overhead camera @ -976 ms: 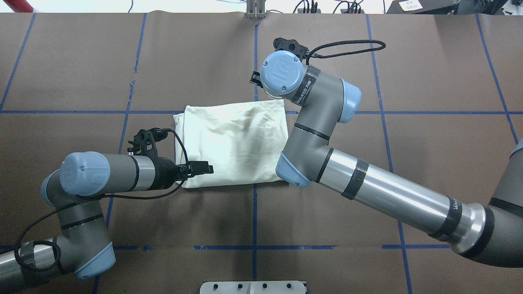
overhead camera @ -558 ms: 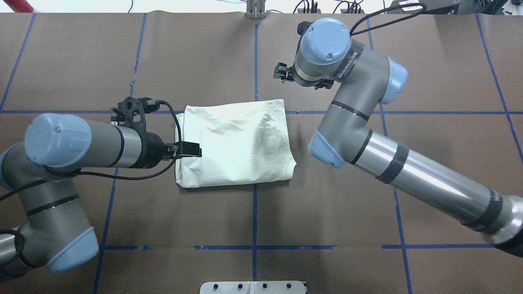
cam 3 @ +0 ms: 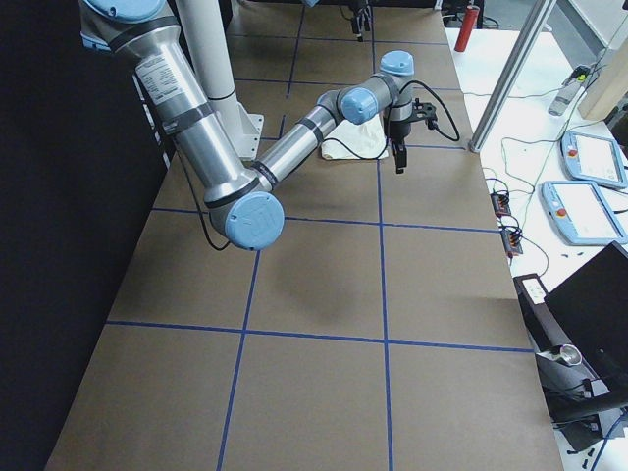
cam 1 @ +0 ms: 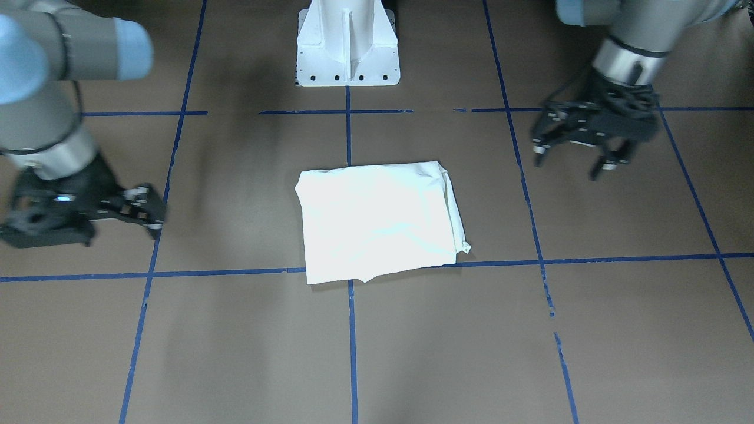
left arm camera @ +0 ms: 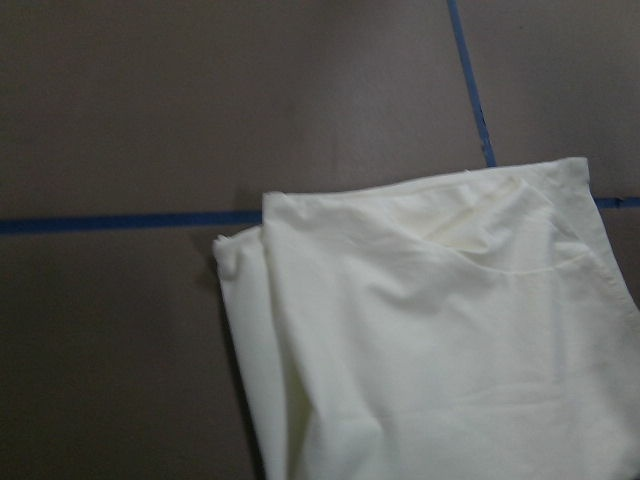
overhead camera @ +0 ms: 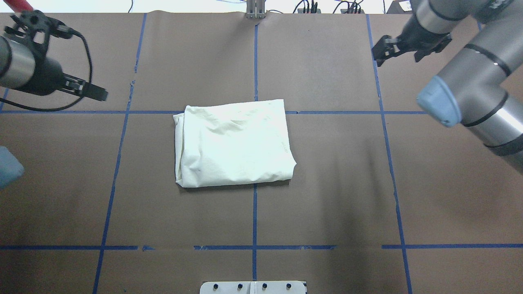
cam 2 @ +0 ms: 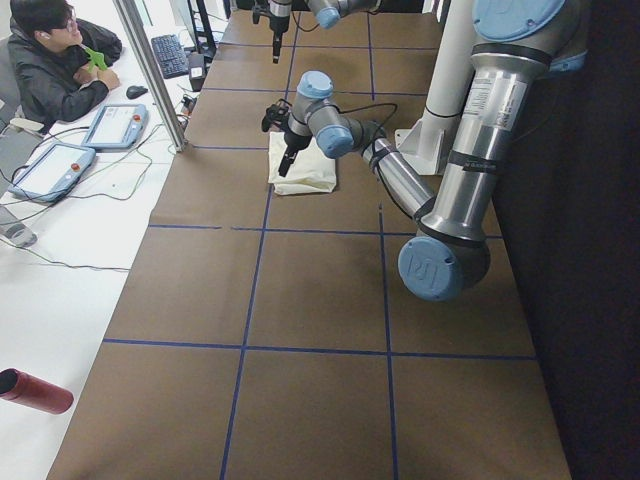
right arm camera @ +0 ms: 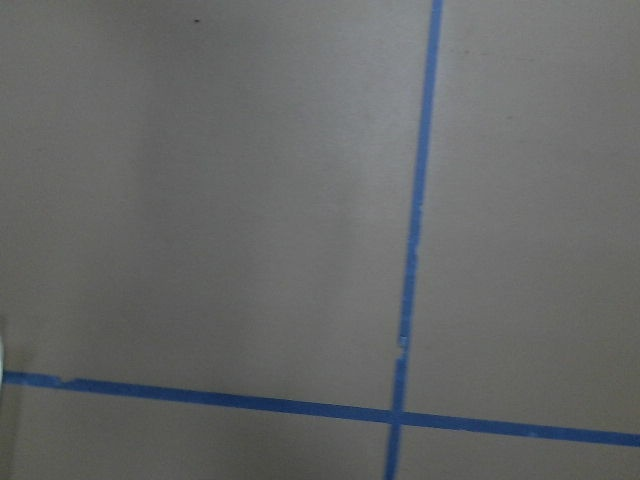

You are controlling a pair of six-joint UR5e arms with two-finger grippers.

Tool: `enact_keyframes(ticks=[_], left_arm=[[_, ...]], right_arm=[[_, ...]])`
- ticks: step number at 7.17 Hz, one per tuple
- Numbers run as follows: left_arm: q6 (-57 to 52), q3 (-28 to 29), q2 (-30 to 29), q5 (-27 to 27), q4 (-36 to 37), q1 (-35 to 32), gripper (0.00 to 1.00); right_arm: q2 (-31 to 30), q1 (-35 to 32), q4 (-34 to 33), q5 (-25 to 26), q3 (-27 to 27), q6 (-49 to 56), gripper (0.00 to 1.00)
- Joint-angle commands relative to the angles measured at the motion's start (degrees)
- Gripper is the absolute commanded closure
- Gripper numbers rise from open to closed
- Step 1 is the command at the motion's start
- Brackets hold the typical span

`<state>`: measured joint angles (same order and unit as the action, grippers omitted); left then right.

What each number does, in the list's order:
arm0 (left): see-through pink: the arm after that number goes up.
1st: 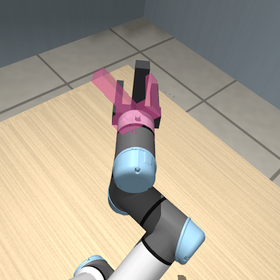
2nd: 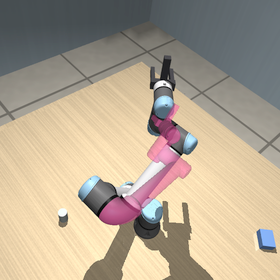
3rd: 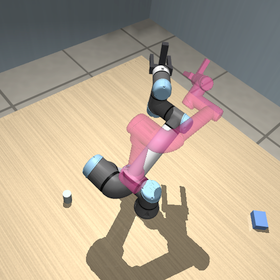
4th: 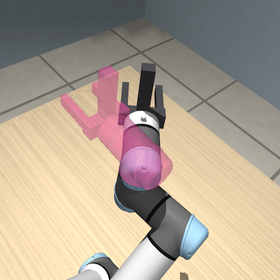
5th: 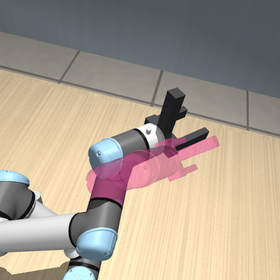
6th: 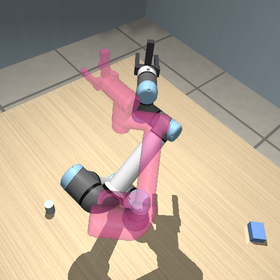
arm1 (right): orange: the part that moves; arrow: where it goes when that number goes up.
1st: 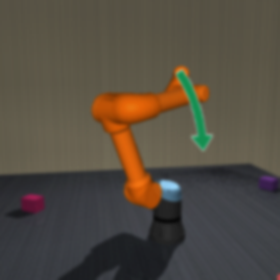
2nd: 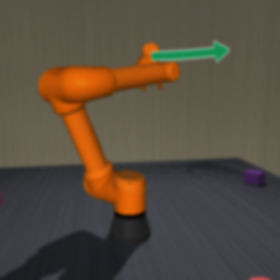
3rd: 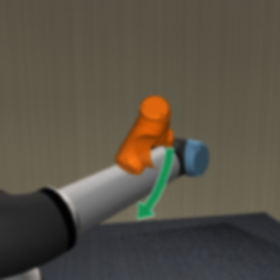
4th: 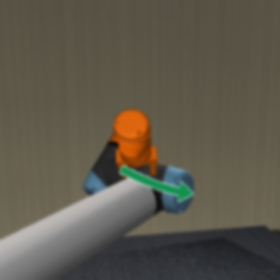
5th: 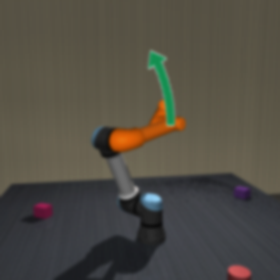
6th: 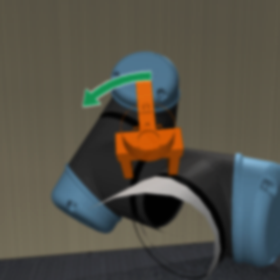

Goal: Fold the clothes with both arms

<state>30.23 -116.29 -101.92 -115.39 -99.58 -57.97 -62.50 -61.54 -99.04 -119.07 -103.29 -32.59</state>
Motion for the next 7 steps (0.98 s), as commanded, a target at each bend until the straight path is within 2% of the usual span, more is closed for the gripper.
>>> enact_keyframes(ticks=[1,2,3,4,5,6,7], left_arm=[[-27.7,8.7,2.8,-7.5,0.3,-16.4,0.00],[-41.0,16.6,2.8,-10.0,-0.4,-23.9,0.00],[-50.5,22.9,2.3,-10.3,-0.5,-29.4,0.00],[-51.5,24.8,2.4,-10.5,0.3,-32.7,0.00],[-51.4,28.9,3.3,-14.6,0.4,-33.8,0.00],[-51.3,34.5,3.8,-19.4,1.9,-34.0,0.00],[-51.5,37.5,3.9,-21.3,1.2,-34.7,0.00]], right_arm=[[-9.6,-13.1,-2.0,-7.9,-0.7,24.1,0.00],[-14.1,-17.5,-1.8,-9.1,0.0,30.9,0.00],[-18.4,-21.3,-1.9,-10.1,0.2,34.0,0.00],[-24.7,-24.0,-1.2,-10.5,0.3,33.6,0.00],[-29.5,-25.1,-0.3,-10.0,0.9,33.3,0.00],[-30.9,-26.1,-0.3,-10.3,4.9,33.5,0.00],[-31.2,-26.3,-0.1,-11.3,7.1,33.6,0.00]])
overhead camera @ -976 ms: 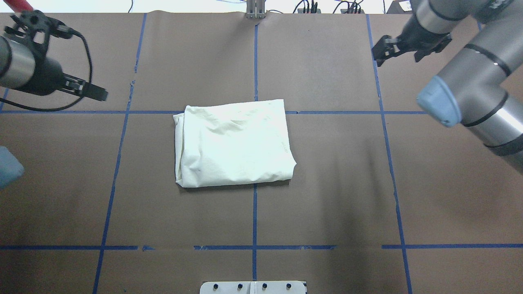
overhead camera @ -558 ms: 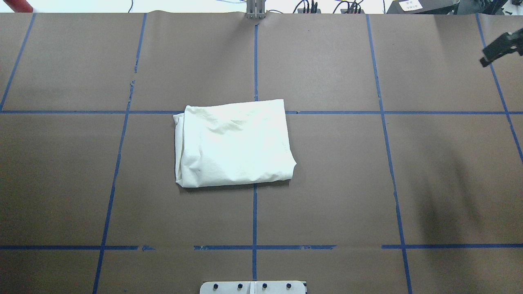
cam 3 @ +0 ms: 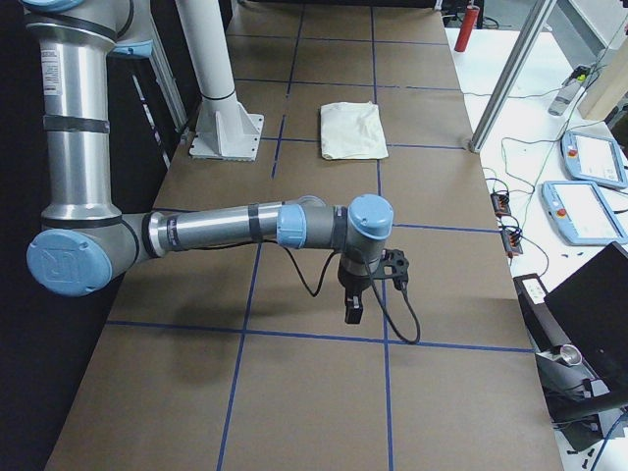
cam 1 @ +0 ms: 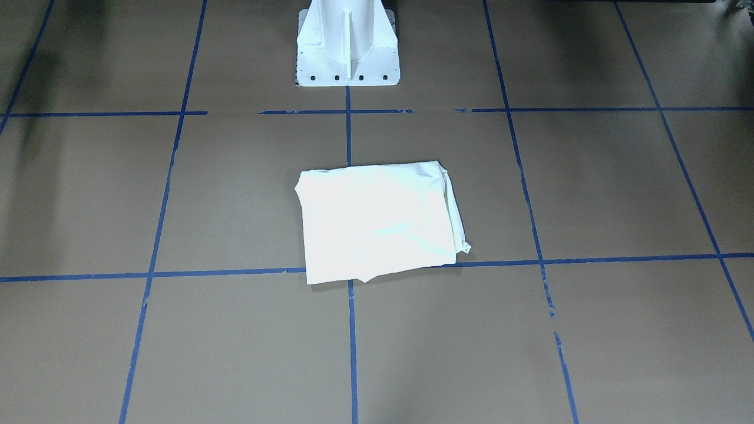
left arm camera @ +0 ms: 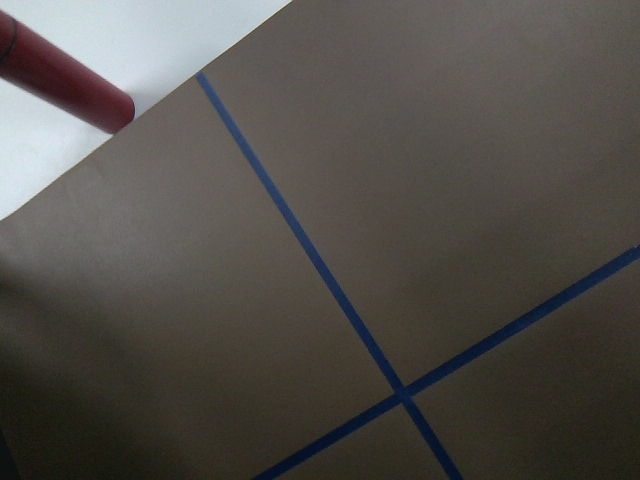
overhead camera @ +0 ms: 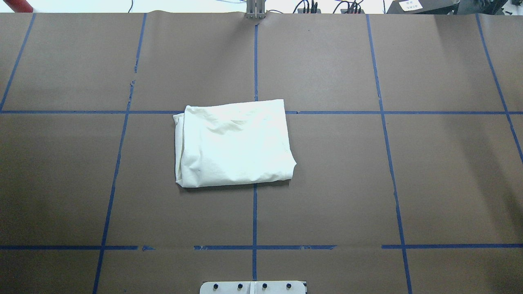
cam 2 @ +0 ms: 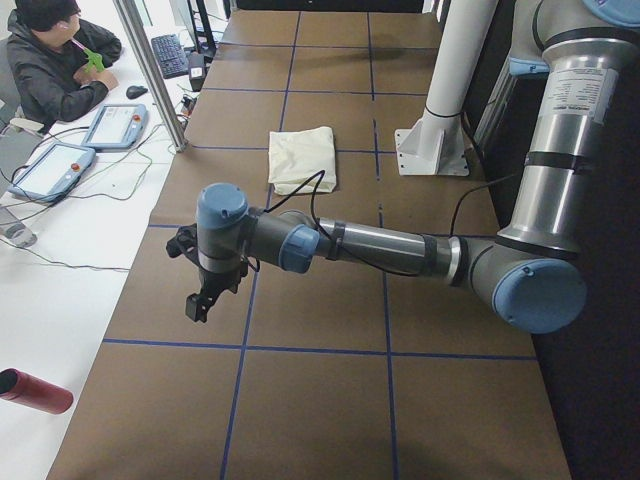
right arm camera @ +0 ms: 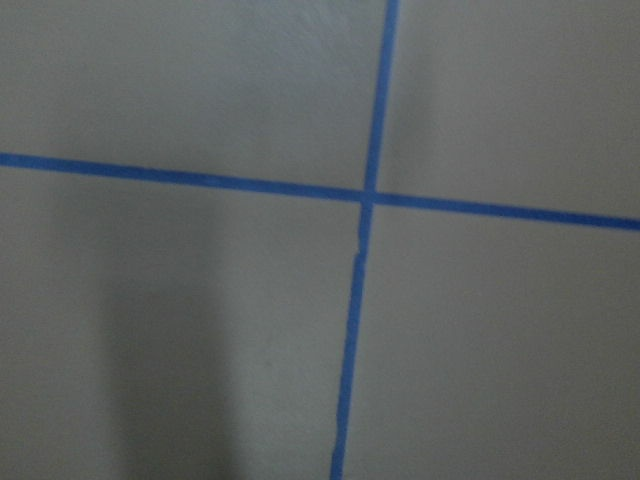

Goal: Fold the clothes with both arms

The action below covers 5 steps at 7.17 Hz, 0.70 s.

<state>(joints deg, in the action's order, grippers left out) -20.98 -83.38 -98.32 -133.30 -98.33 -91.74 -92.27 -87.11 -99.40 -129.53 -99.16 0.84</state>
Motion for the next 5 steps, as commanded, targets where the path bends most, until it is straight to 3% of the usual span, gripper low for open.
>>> enact_keyframes(ticks=[1,5], left_arm=[[-0.1,5.0,0.3,-3.3,0.9,-1.7,0.00],[0.2,4.5,-1.7,-3.0,8.2,-1.6,0.00]], right_arm=[[-1.3,-0.8,0.3,-0.8,3.0,0.1,0.00],[-1.3,-1.7,2.0,-0.8,2.4,-0.1,0.00]])
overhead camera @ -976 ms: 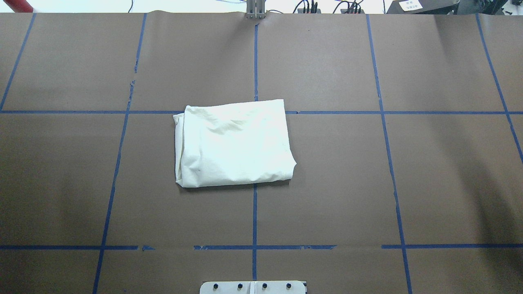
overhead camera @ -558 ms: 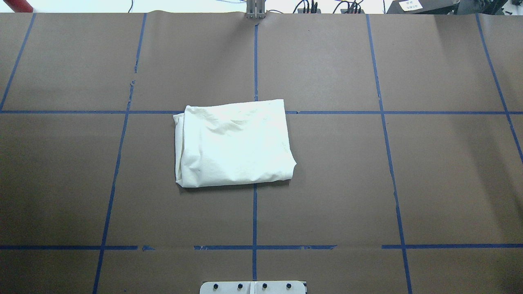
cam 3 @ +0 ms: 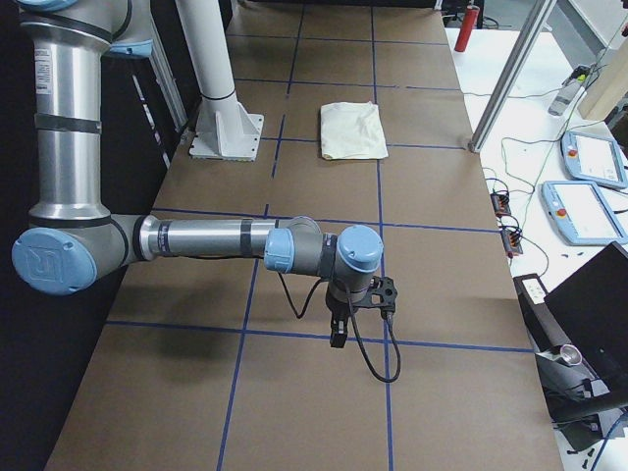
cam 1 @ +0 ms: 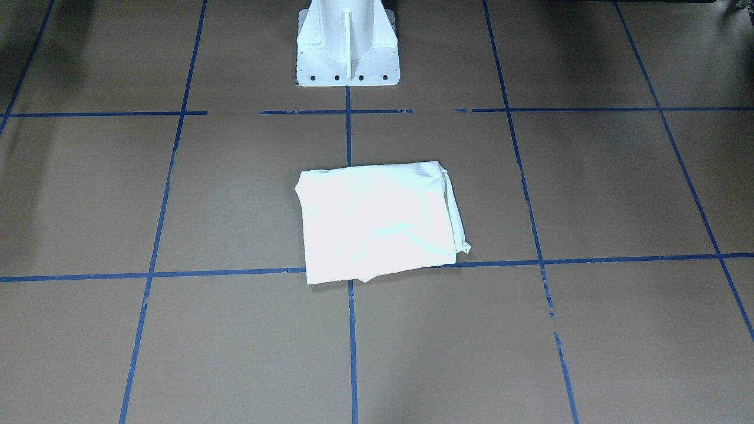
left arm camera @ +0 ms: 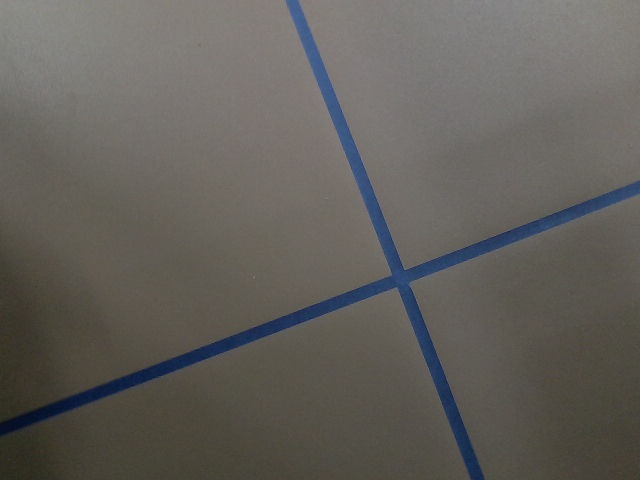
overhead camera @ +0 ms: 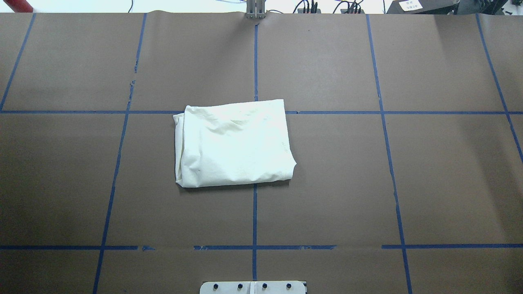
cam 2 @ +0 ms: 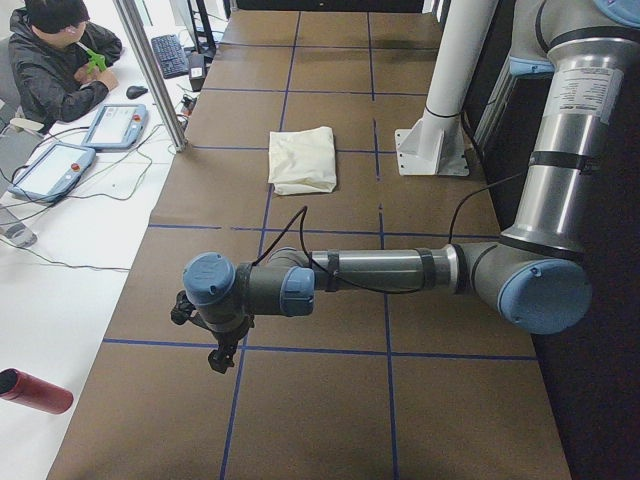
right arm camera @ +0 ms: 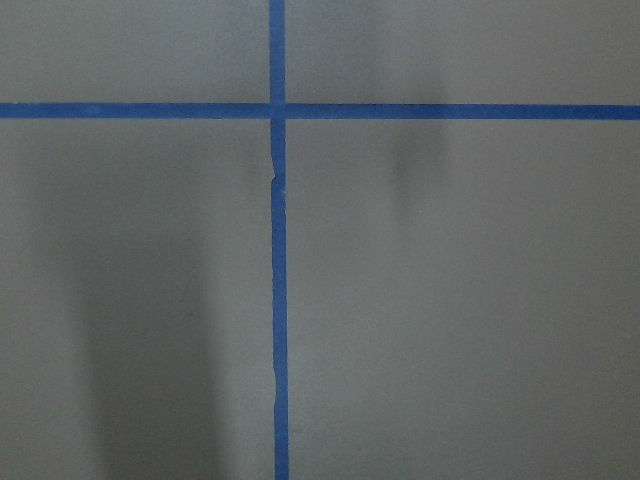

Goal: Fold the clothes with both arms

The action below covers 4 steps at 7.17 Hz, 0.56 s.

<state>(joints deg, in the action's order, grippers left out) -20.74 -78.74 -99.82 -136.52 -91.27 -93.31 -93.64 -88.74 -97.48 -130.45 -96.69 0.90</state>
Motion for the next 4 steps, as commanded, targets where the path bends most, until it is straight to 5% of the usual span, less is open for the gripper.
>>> enact_keyframes(ticks=[1,4], left_arm=[[0.0,-0.3,-0.5,0.3,1.1,0.0,0.00],[0.0,-0.4,-0.6,0.3,1.1,0.1,0.00]], right_arm=[[-0.1,-0.1,0.1,0.1,0.0,-0.2,0.00],[-0.2,-0.1,0.2,0.1,0.2,-0.2,0.00]])
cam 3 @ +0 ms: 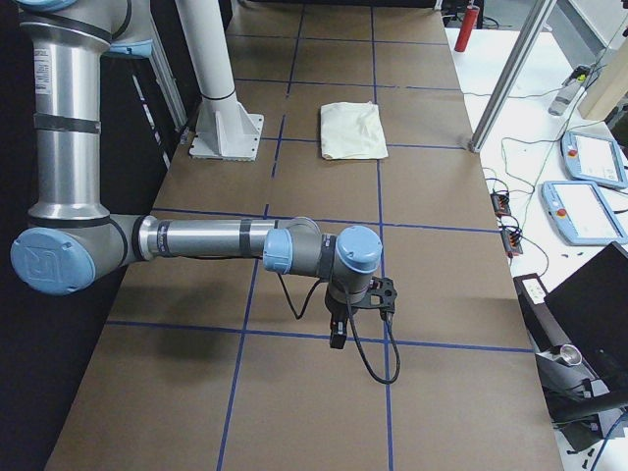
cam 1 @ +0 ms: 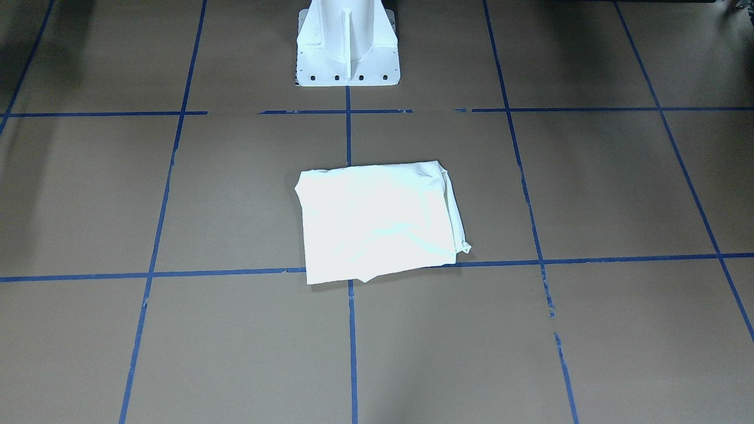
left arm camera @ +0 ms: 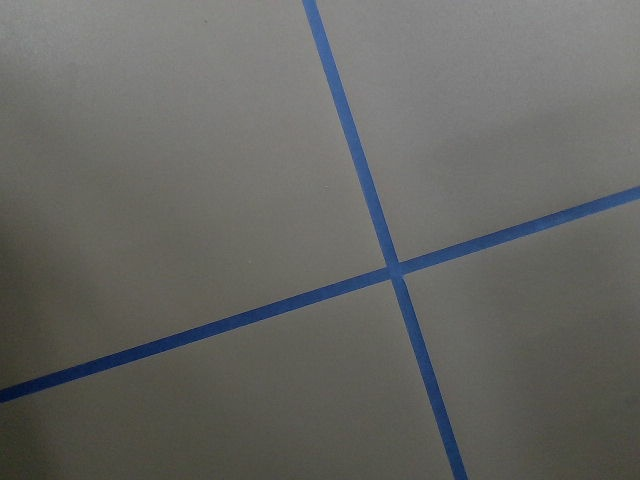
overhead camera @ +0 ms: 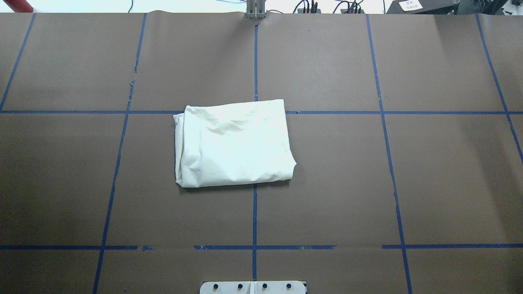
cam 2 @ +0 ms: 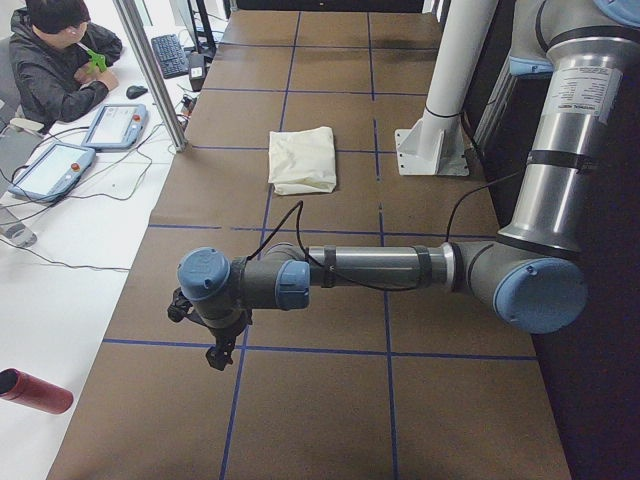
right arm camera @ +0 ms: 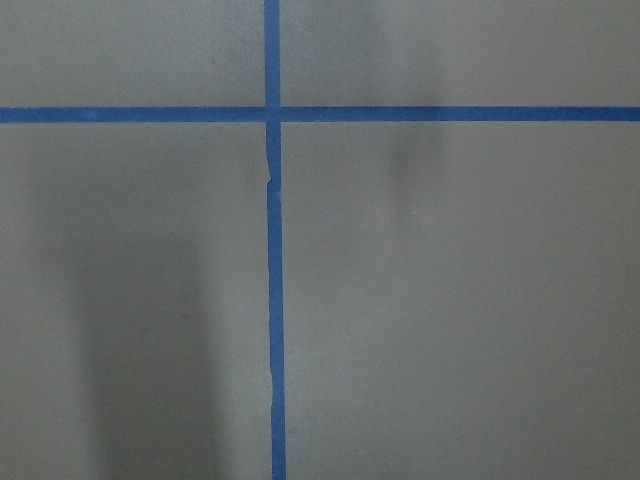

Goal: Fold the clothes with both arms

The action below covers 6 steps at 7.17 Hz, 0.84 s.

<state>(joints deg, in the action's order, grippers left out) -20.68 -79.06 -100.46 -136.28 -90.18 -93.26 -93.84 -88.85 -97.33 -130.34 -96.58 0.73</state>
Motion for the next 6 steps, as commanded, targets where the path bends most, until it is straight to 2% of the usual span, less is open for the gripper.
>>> enact_keyframes(ticks=[1,4,6], left_arm=[[-0.3,-0.2,0.2,0.2,-0.7,0.0,0.00],[0.7,0.0,0.1,1.3,-0.6,0.0,0.00],[15.9,-0.2,0.3,1.5,-0.7,0.0,0.00]], right_arm=[[0.0,0.0,0.0,0.0,0.3,0.0,0.00],[0.0,0.0,0.0,0.0,0.3,0.0,0.00],[0.0,0.0,0.0,0.0,0.3,0.0,0.00]])
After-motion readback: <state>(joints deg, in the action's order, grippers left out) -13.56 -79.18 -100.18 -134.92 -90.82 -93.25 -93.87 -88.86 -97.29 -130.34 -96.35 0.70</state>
